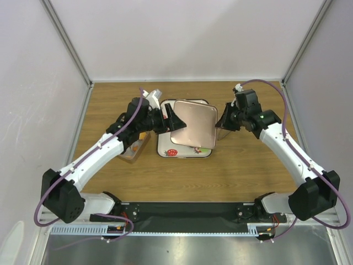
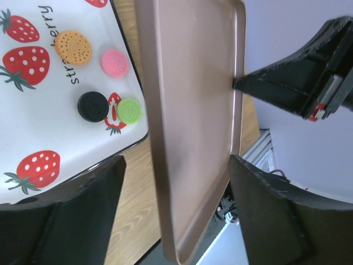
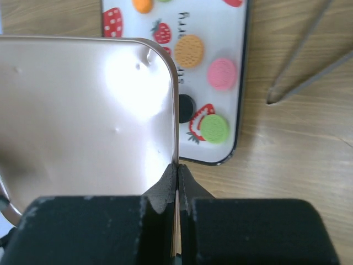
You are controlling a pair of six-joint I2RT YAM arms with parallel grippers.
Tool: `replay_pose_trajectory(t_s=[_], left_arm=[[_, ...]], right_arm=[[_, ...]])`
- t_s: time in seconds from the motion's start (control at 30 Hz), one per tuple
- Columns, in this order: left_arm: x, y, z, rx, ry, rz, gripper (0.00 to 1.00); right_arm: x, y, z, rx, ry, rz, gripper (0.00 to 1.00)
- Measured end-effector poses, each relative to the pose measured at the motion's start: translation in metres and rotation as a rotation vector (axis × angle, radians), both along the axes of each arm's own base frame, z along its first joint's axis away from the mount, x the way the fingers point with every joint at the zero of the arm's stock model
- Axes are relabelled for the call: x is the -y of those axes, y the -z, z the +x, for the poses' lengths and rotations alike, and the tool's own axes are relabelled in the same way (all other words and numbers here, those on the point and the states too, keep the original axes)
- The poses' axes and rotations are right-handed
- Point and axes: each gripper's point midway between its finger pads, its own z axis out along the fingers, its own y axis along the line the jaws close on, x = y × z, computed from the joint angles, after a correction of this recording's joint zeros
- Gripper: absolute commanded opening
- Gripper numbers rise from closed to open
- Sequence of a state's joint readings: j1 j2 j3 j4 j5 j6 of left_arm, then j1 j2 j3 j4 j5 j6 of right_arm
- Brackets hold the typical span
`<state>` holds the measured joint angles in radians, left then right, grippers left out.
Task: Pack the cookies
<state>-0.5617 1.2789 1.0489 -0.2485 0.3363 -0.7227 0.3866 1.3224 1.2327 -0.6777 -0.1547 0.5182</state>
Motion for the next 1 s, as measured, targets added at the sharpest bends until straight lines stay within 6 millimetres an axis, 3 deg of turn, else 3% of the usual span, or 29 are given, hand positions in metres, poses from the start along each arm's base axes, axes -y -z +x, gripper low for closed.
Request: replay_pose_trajectory(t_s=[0.3,0.5,0.53,0.6,0.63,0.7,0.73,0.83,1.0], left_arm=[[-0.006,-0.004,0.011,-0.024,0.008,-0.031,0.53],[-0.005,-0.005,0.009,-0.032,0.025,-0.035,0.33],[-0.006,-0.005,0.008,-0.033,0.027,-0.033,0.16],[-0.008,-0.003,0.008,-0.047,0.027,-0.022,0.10],[-0.009,-0.003,0.008,-0.054,0.024,-0.017,0.07],[-0.011,-0.004,0.009,-0.058,0.018,-0.001,0.00],[-0.012,-0.004,0.008,-0.065,0.014,0.008,0.00],[-0.019,-0.001,0.006,-0.098,-0.015,0.048,0.00],[-0.037,0.011,0.000,-0.181,-0.106,0.113,0.00]], right_arm=[[-0.013,-0.004,0.004,0.041,-0.082,0.024,0.00],[-0.024,0.006,0.005,0.029,-0.131,0.014,0.00],[-0.026,0.008,0.005,0.027,-0.139,0.012,0.05],[-0.030,0.010,0.003,0.027,-0.155,0.002,0.11],[-0.031,0.009,0.003,0.031,-0.158,-0.003,0.27],[-0.032,0.009,0.004,0.046,-0.162,-0.019,0.42],[-0.032,0.008,0.005,0.060,-0.165,-0.033,0.53],[-0.035,0.001,0.006,0.126,-0.169,-0.092,0.65],[-0.050,-0.038,-0.008,0.357,-0.221,-0.169,0.76]])
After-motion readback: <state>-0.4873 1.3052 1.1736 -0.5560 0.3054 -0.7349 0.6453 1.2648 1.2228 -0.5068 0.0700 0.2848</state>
